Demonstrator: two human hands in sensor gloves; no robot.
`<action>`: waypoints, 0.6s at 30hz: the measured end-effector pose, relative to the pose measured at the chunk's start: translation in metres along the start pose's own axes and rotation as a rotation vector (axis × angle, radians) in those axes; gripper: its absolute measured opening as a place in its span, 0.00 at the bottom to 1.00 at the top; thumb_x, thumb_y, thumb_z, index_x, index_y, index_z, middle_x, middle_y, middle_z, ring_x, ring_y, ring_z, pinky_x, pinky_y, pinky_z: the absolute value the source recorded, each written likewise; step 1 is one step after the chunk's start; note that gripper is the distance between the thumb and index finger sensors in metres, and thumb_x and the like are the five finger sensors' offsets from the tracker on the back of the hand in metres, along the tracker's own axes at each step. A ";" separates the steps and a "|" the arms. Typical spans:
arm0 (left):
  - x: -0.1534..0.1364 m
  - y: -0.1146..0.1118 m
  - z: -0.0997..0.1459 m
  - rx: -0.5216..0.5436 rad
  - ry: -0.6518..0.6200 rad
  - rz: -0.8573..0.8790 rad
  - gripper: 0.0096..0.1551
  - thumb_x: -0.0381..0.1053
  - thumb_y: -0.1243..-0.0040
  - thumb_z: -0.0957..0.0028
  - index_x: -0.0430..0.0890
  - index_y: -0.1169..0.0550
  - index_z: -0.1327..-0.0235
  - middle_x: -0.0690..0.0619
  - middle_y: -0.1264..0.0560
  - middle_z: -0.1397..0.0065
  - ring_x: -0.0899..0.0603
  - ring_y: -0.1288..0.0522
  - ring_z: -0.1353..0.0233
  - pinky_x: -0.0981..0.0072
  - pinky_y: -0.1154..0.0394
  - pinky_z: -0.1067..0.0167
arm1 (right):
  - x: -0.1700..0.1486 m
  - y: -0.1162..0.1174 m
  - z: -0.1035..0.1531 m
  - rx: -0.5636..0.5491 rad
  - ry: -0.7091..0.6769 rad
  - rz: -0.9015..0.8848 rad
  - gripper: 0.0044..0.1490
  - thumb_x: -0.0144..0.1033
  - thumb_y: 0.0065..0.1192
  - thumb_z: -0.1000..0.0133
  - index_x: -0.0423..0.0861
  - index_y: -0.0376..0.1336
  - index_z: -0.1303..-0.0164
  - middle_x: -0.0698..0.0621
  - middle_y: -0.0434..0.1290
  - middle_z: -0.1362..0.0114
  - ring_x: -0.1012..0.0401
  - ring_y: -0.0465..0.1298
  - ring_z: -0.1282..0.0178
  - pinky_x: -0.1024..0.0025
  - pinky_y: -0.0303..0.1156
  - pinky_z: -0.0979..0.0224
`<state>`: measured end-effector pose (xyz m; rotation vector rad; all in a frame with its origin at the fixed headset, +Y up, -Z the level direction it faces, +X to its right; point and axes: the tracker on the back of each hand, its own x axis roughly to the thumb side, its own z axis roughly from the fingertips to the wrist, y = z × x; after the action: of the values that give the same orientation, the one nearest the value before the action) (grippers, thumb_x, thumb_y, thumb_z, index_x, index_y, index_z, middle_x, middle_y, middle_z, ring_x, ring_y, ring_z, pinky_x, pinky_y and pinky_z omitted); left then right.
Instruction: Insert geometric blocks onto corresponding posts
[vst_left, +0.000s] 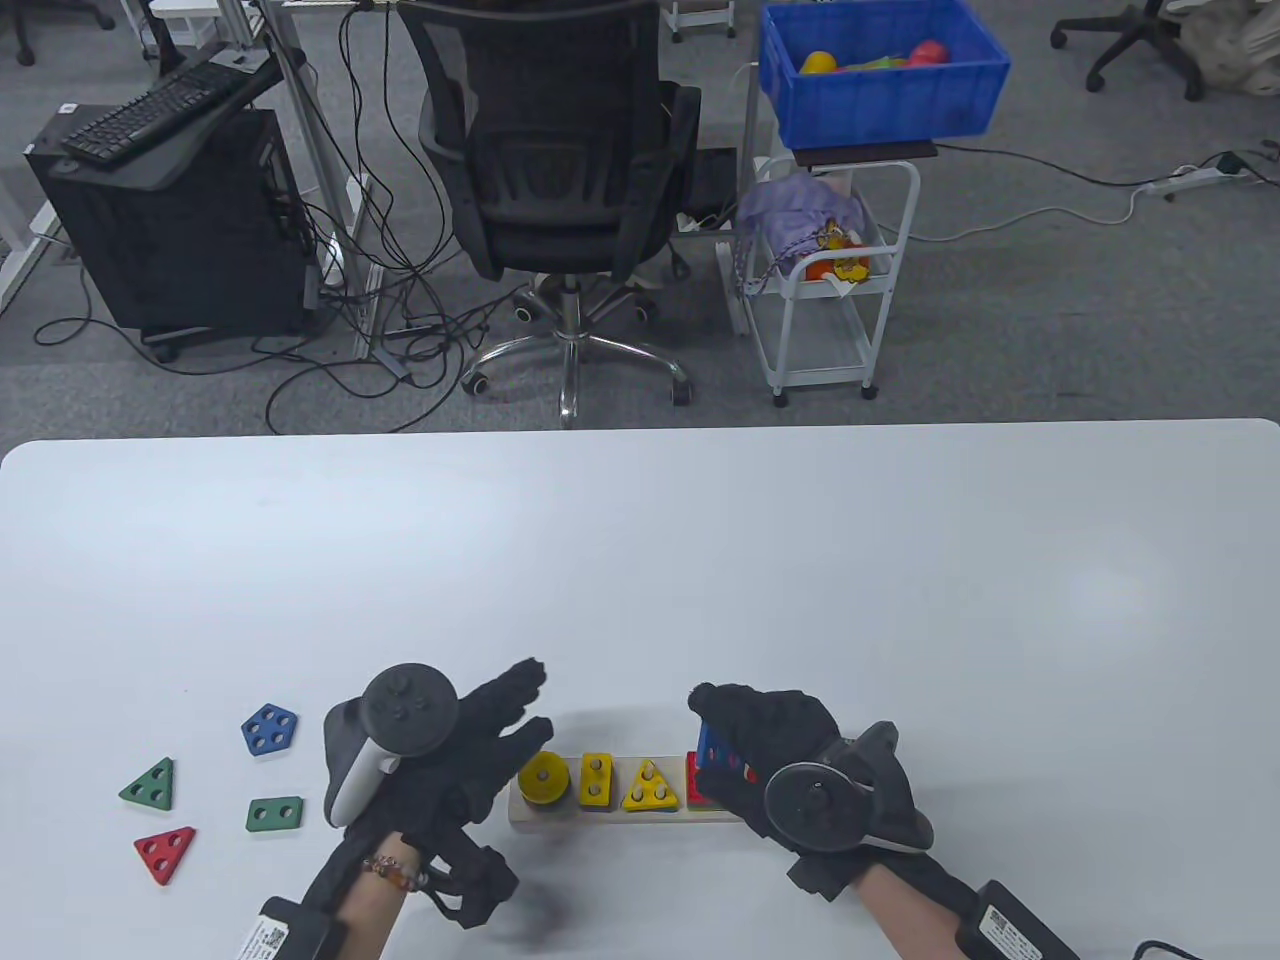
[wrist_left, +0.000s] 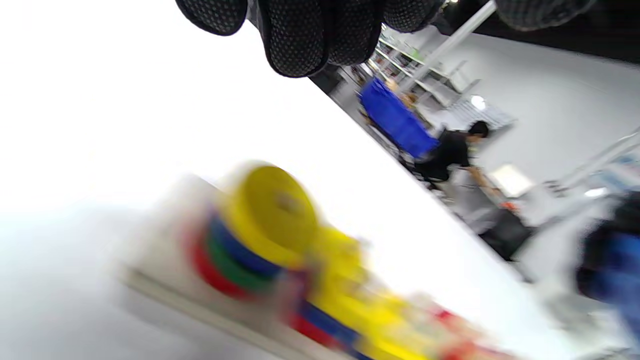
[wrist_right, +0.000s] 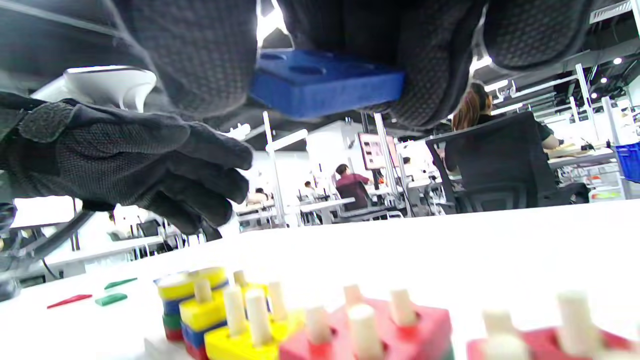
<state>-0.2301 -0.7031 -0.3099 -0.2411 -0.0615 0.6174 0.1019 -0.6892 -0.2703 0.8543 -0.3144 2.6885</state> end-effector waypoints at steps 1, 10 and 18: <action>-0.007 0.003 -0.001 0.028 0.039 -0.061 0.42 0.69 0.45 0.53 0.61 0.38 0.23 0.57 0.35 0.17 0.45 0.32 0.18 0.42 0.39 0.22 | 0.000 0.002 -0.001 0.029 -0.002 0.009 0.45 0.48 0.69 0.49 0.39 0.59 0.25 0.36 0.68 0.28 0.40 0.74 0.34 0.33 0.68 0.34; -0.047 0.014 -0.009 0.132 0.266 -0.493 0.41 0.69 0.46 0.54 0.63 0.37 0.24 0.60 0.34 0.17 0.46 0.33 0.17 0.42 0.40 0.22 | -0.006 0.017 -0.005 0.083 0.009 0.090 0.45 0.44 0.76 0.54 0.41 0.62 0.28 0.37 0.72 0.30 0.42 0.78 0.35 0.42 0.77 0.37; -0.046 0.015 -0.009 0.136 0.266 -0.488 0.40 0.69 0.46 0.54 0.64 0.37 0.24 0.60 0.35 0.16 0.46 0.33 0.16 0.41 0.40 0.21 | 0.000 0.028 -0.006 0.141 -0.041 0.090 0.42 0.47 0.75 0.55 0.42 0.65 0.32 0.38 0.74 0.31 0.43 0.79 0.37 0.40 0.75 0.35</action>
<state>-0.2751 -0.7203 -0.3216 -0.1654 0.1741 0.1002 0.0888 -0.7131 -0.2786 0.9578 -0.1778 2.8070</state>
